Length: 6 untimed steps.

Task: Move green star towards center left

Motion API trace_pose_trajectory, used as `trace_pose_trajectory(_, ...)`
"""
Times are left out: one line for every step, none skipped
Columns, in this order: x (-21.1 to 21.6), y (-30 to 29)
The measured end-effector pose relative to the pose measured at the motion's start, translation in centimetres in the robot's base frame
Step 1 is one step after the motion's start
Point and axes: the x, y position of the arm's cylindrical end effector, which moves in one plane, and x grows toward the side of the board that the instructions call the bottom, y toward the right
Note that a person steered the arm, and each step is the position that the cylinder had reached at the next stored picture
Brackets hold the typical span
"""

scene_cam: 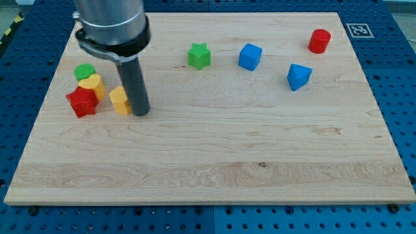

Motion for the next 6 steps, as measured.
trace_pose_trajectory(0.0, -0.4)
trace_pose_trajectory(0.0, 3.4)
trace_pose_trajectory(-1.6, 8.5)
trace_pose_trajectory(-4.8, 12.1)
trace_pose_trajectory(-7.4, 13.8)
trace_pose_trajectory(-9.6, 13.5)
